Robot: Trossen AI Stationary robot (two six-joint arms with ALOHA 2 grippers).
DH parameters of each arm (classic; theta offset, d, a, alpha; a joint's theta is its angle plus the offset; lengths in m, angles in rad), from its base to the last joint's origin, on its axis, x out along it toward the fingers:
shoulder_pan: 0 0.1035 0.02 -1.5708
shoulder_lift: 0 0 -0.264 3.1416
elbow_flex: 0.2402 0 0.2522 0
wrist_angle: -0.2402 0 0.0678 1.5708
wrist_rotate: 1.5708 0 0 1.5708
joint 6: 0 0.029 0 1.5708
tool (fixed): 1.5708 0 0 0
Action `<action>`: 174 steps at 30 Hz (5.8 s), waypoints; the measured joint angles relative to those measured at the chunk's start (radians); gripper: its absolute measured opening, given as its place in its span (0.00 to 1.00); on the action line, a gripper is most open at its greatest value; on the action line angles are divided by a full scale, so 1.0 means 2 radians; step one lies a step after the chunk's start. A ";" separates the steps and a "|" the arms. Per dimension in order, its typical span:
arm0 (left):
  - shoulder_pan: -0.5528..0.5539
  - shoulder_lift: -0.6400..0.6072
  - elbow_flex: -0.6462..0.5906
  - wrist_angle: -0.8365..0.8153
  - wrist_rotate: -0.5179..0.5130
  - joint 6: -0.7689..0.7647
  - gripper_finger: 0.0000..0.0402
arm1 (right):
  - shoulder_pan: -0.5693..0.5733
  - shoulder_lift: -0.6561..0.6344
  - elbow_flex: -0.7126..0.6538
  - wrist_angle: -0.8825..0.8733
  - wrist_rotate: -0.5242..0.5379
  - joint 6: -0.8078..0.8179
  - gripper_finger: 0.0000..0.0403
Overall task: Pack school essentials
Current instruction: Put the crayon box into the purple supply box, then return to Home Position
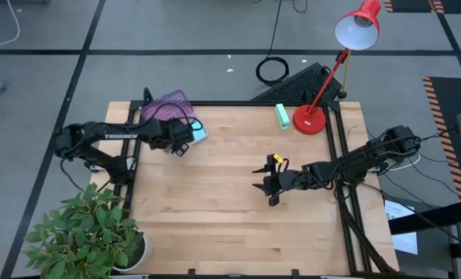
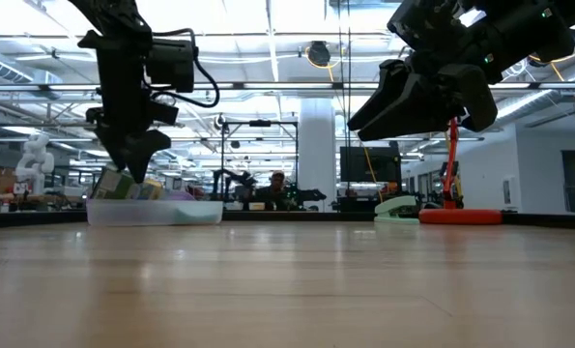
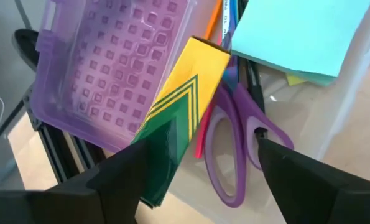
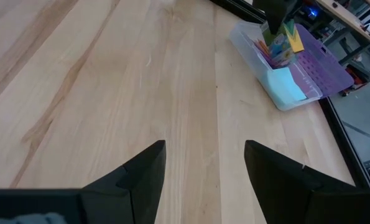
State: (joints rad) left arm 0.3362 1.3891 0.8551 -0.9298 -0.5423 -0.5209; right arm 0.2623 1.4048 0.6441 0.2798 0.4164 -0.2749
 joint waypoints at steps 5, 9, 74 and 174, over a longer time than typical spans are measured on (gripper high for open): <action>-0.014 0.000 0.002 -0.004 0.000 0.012 0.77 | -0.001 0.000 0.000 0.000 0.000 0.000 0.53; -0.024 0.000 0.016 -0.007 -0.007 0.015 0.77 | -0.005 0.000 0.000 0.000 0.000 0.000 0.53; -0.021 0.000 0.017 -0.023 -0.045 0.153 0.30 | -0.006 0.000 0.000 0.000 -0.002 0.002 0.53; -0.136 -0.397 -0.369 0.642 0.165 0.292 0.08 | -0.089 -0.429 -0.272 0.101 -0.146 0.006 0.00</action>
State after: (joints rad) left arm 0.0650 0.5953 0.1174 0.3535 -0.2118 0.0622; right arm 0.0845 0.5477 0.0996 0.4824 0.1249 -0.2629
